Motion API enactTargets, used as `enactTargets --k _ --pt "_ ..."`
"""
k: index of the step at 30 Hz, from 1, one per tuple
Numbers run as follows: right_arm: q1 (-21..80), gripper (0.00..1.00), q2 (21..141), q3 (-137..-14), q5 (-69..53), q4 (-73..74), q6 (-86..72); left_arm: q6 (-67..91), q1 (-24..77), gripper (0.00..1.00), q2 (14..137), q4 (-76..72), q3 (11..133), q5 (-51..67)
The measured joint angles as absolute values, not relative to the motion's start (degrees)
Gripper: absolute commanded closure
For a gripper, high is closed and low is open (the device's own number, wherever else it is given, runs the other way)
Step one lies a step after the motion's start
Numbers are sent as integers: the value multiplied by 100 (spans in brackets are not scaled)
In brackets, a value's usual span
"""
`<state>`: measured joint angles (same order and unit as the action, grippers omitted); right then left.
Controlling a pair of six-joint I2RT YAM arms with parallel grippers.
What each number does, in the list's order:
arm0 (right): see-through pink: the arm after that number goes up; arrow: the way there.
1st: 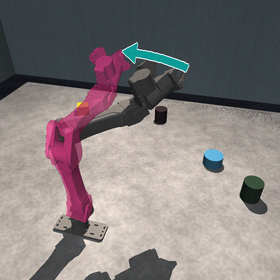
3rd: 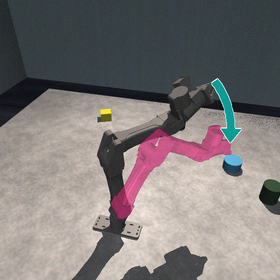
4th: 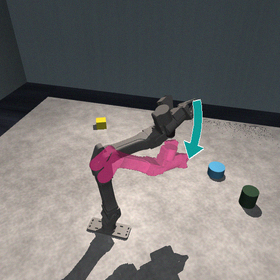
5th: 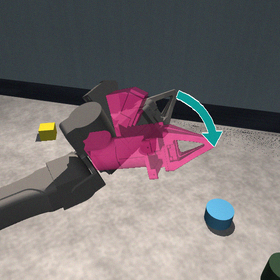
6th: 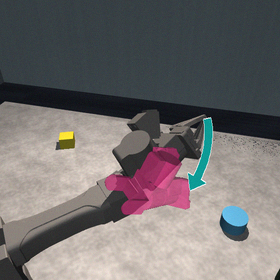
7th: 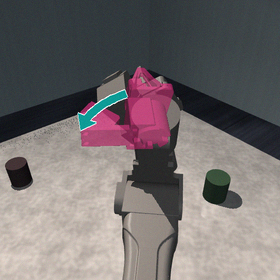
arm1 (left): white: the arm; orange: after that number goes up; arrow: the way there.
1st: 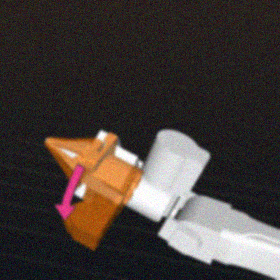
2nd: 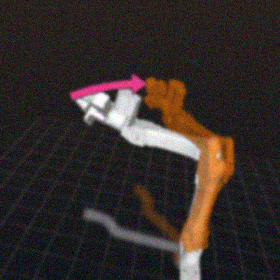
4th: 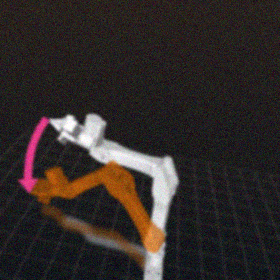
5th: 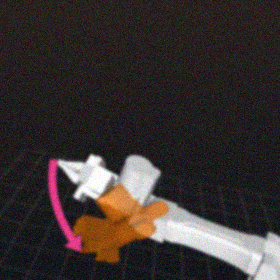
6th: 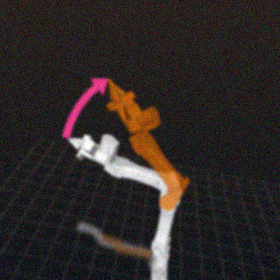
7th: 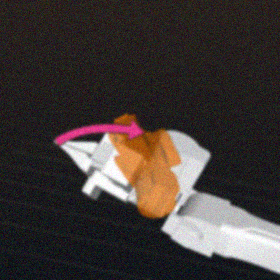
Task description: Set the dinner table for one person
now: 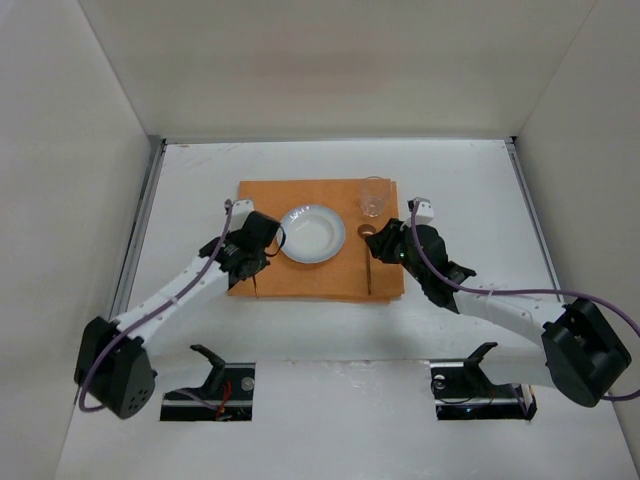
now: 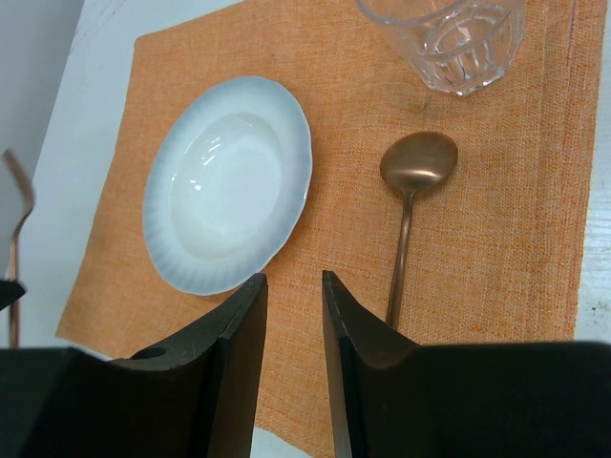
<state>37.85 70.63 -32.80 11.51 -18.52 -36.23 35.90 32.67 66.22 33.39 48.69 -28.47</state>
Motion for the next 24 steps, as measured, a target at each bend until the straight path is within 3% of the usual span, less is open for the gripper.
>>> enactTargets --k 9,24 --pt "3785 63 7063 -3277 1151 -1852 -3627 2049 2967 94 8248 1806 5105 -2689" --pt "3785 61 7269 -3277 1146 -1857 -3627 1330 2773 93 9026 1090 5269 -2434"
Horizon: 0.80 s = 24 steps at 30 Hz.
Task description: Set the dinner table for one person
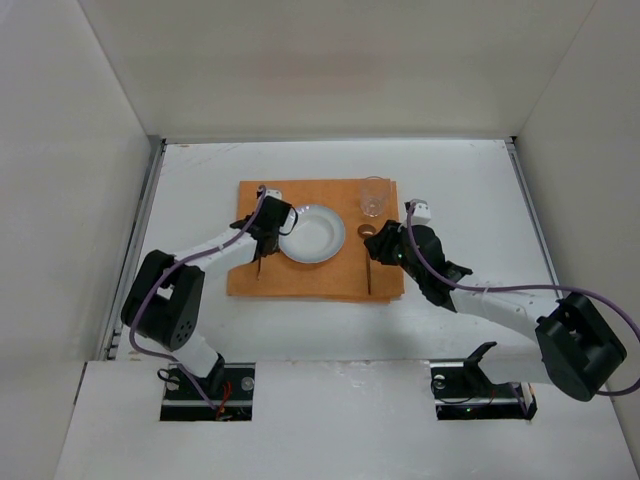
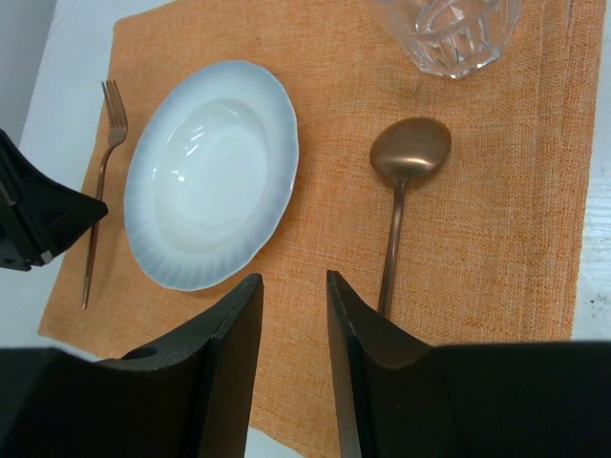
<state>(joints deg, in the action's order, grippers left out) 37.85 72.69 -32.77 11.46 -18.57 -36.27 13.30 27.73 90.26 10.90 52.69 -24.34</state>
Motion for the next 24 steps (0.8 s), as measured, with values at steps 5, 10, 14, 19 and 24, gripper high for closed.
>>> enactTargets --k 5,10,14,19,24 --pt "3785 60 7269 -3277 1146 -1857 -3627 1280 2779 93 9144 1098 5277 -2447" --pt "3785 60 7269 -3277 1146 -1857 -3627 1203 2825 92 9155 1096 5277 -2554" --pt "3785 60 7271 -3277 1149 -1857 -3627 1142 2875 92 9301 1094 5277 -2687" --pt "3785 60 7271 -3277 1146 -1857 -3627 1103 2928 90 9585 1092 5277 -2764" --pt "3785 59 7277 -3277 1149 -1857 -3627 1092 2928 68 9590 1094 5277 -2834"
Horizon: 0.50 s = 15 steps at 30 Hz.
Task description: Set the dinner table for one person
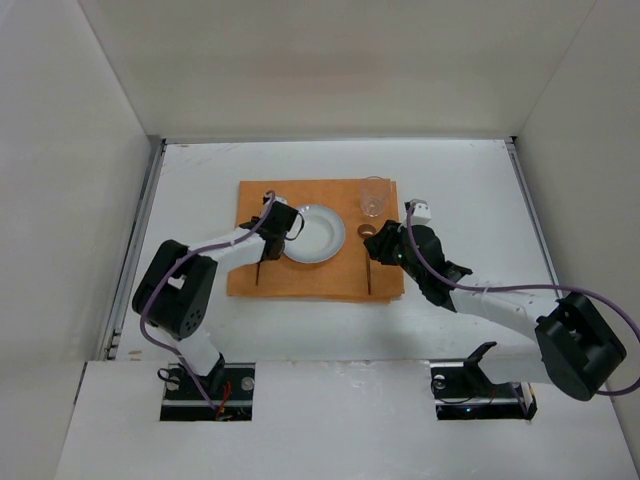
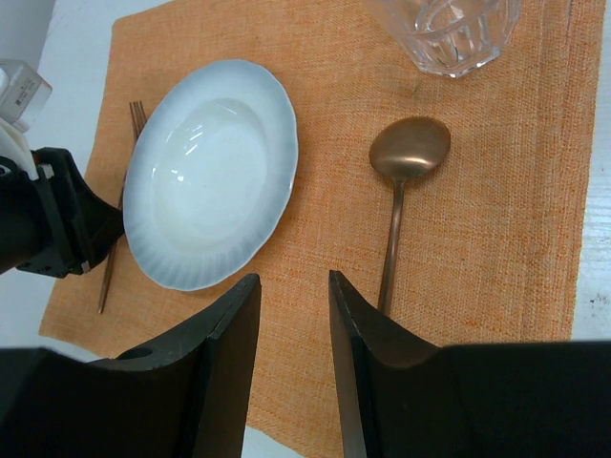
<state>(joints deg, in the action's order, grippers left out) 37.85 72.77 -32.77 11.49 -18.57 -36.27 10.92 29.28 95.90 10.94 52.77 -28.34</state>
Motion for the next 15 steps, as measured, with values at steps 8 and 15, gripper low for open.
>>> enactTargets --k 8,15 --pt "3785 59 7282 -3277 1146 -1857 -3627 1219 2919 54 9004 1219 5277 -2923" --pt "3785 83 7266 -3269 1149 -1870 -3653 1704 2875 55 7446 1253 5266 -2928"
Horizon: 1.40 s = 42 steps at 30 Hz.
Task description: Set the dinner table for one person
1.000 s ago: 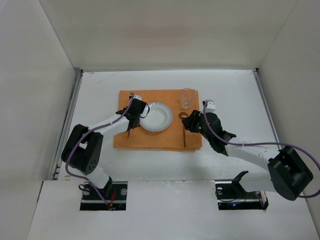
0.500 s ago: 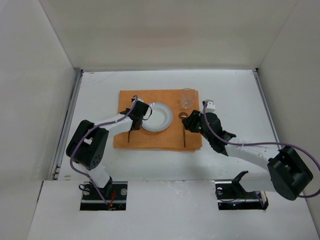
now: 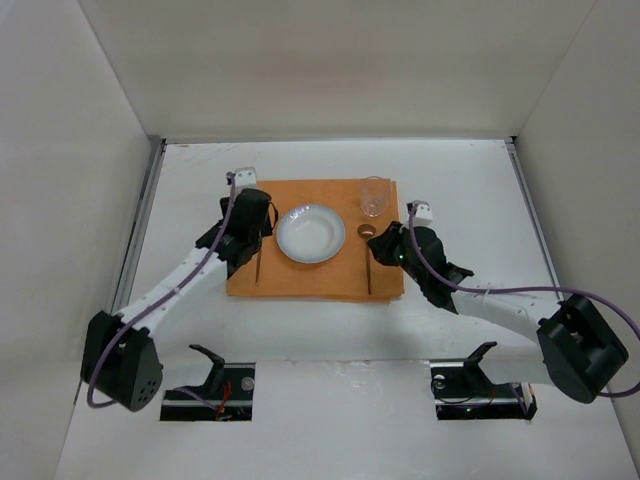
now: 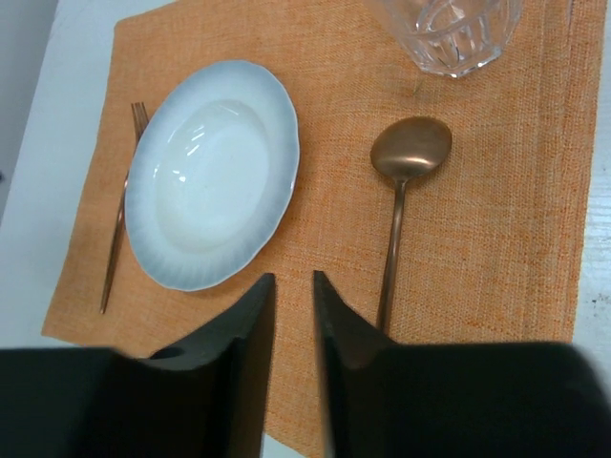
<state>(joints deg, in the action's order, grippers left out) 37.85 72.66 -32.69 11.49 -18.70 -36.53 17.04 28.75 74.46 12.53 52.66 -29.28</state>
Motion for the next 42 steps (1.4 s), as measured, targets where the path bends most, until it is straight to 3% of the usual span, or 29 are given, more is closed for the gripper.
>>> enactTargets --k 3,7,10,15,18,24,36,42 --pt "3752 91 6995 -3022 1170 -1990 -3745 2078 2724 58 6676 1068 4982 -2961" --pt "3553 87 6257 -2578 1481 -2084 -3874 2711 2193 59 5596 893 4119 -2991" --pt "3291 77 5719 -2300 1787 -2200 -4040 3286 1614 59 4936 873 3387 -3002" --pt "2786 50 5162 -1855 2257 -2362 -4405 4156 794 58 4421 930 2517 -2978" --pt "2598 45 5140 -1721 2427 -2373 -4569 4451 344 56 4248 961 2241 -2961" --pt "2587 42 5721 -1710 2467 -2499 -4724 4893 -242 56 4176 888 2178 -2821" --pt "2596 41 5961 -1710 2401 -2716 -4803 5000 -215 49 4591 757 2185 -2593" --pt "2600 41 5959 -1710 2397 -2751 -4805 5057 97 52 5041 755 2403 -2547"
